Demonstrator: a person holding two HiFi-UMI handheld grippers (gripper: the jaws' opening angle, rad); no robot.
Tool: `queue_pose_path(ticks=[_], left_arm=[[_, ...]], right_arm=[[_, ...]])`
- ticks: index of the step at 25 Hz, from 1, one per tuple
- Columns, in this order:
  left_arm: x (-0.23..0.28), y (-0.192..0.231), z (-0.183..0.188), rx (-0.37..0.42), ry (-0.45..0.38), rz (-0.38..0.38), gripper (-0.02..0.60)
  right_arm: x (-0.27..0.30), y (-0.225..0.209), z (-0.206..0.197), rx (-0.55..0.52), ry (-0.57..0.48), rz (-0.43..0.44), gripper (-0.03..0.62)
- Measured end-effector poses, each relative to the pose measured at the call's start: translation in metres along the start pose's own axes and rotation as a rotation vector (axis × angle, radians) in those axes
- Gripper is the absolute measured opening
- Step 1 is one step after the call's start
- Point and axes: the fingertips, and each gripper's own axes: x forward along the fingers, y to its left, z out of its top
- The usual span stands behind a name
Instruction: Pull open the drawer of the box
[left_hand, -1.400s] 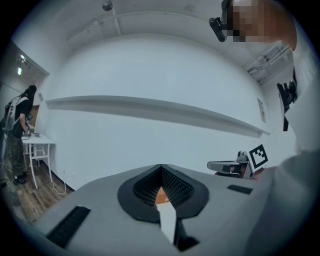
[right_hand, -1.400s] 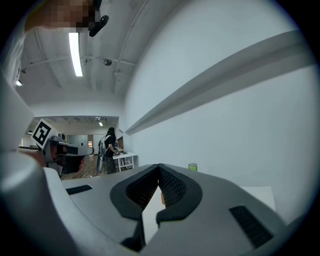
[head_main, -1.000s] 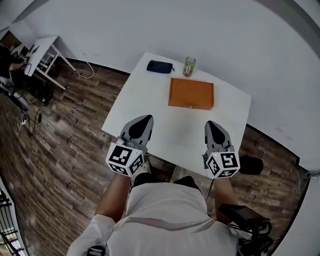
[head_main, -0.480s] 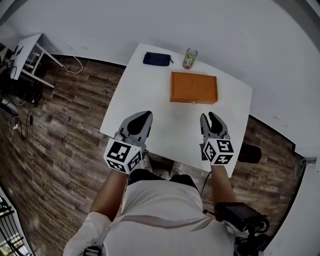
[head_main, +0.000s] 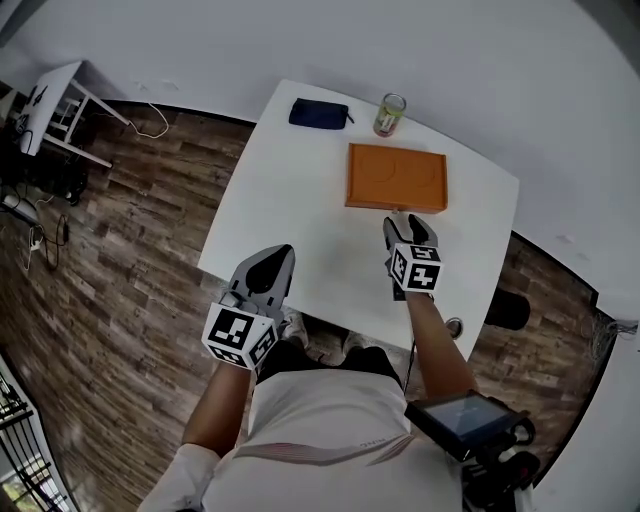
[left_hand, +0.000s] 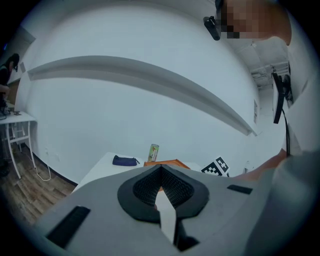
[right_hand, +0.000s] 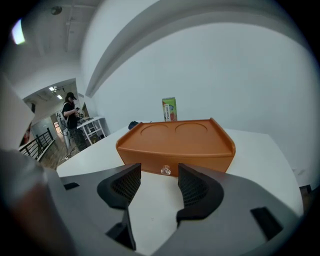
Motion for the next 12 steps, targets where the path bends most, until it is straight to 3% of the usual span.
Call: queue_pose_path(ticks=[11, 12], left_arm=[[0.003, 0.025, -0.018, -0.023, 0.028, 0.030, 0.009], [0.003, 0.025, -0.019, -0.024, 0.030, 0.032, 0.008]], right_arm=[[0.046, -0.007, -0.026, 0.035, 0.103, -0.050, 0.218], [0.045, -0.007, -0.025, 0.037, 0.098, -0.060, 0.188]])
